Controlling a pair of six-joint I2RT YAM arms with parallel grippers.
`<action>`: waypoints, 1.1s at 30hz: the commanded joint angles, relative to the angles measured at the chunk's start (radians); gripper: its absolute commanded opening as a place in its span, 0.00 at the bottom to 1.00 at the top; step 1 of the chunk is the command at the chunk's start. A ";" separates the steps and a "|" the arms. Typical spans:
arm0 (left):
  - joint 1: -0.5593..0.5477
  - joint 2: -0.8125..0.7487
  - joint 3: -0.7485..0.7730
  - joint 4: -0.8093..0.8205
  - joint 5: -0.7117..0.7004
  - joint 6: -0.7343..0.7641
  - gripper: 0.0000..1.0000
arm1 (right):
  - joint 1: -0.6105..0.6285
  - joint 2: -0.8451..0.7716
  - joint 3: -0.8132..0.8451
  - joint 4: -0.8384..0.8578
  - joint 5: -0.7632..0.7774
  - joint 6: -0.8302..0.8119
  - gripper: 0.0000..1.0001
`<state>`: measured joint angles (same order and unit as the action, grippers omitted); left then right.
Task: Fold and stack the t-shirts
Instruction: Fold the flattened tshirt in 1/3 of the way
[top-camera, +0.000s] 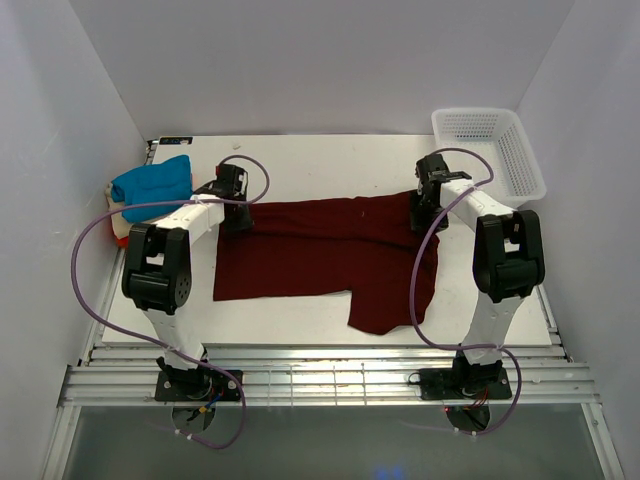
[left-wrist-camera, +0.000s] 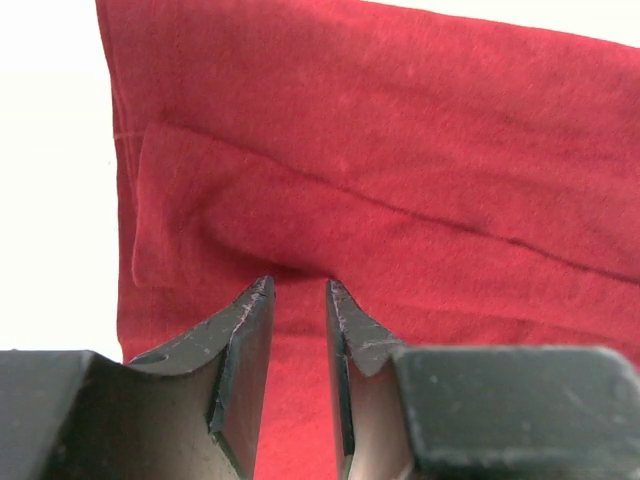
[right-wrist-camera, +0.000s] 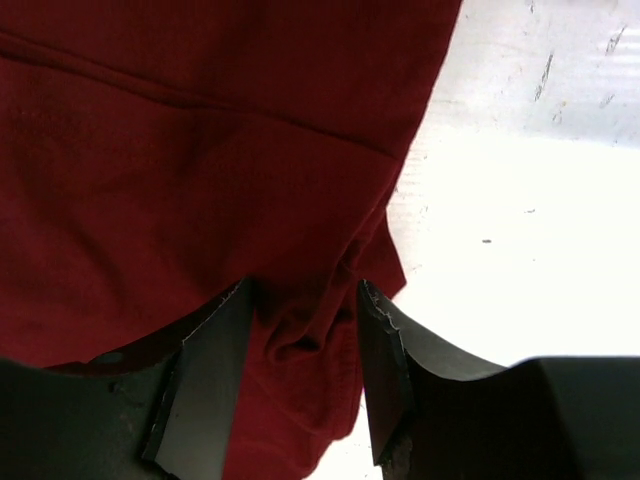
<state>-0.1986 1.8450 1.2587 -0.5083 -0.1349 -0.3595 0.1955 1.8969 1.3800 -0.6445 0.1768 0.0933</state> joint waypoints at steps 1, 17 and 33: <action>0.001 -0.081 -0.016 -0.001 -0.020 -0.004 0.38 | -0.008 0.002 0.011 0.057 0.001 -0.020 0.51; 0.001 -0.096 -0.045 -0.001 -0.008 -0.012 0.37 | -0.011 0.001 0.042 0.066 -0.019 -0.047 0.09; 0.001 -0.193 -0.136 -0.022 -0.011 -0.009 0.32 | 0.001 -0.205 -0.117 -0.119 -0.148 -0.029 0.08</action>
<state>-0.1986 1.7248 1.1431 -0.5243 -0.1413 -0.3645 0.1909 1.7473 1.3087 -0.6731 0.0738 0.0536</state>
